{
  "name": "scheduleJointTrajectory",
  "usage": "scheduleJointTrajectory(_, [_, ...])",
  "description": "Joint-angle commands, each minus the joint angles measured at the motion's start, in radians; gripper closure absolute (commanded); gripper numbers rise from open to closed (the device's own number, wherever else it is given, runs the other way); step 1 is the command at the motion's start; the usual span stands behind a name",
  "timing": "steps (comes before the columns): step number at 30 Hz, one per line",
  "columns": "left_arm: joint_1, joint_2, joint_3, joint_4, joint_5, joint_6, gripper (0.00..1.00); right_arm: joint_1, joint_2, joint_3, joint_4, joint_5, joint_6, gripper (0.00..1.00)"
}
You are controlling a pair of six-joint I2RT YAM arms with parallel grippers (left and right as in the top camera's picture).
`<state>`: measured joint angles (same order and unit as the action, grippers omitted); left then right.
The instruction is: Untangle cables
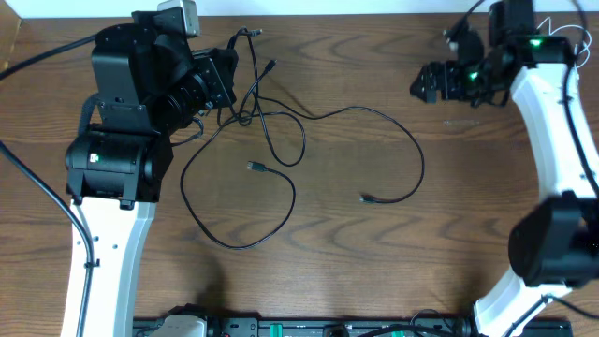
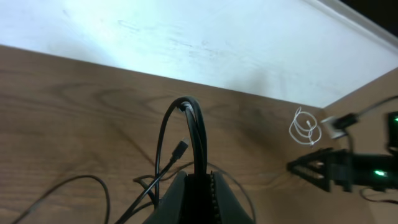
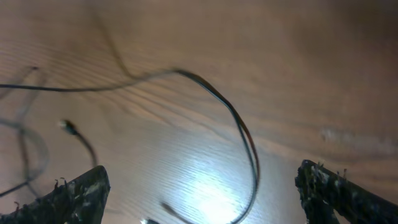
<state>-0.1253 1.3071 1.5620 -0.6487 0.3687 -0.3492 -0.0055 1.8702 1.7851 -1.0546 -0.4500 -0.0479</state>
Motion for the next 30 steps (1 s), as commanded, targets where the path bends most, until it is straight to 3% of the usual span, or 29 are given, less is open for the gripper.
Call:
scheduleJointTrajectory(1, [-0.001,-0.003,0.013,0.008,0.017,-0.088,0.93,0.005,-0.027,0.014,0.007,-0.108,-0.036,0.06])
scheduleJointTrajectory(15, [-0.001,-0.003,0.013,0.083,0.017,-0.359,0.93,0.082,-0.025,0.013,0.06,-0.161,-0.036,0.01])
scheduleJointTrajectory(30, [0.0,-0.002,0.013,0.248,0.094,-0.547,0.93,0.337,0.002,-0.002,0.274,-0.298,-0.058,0.03])
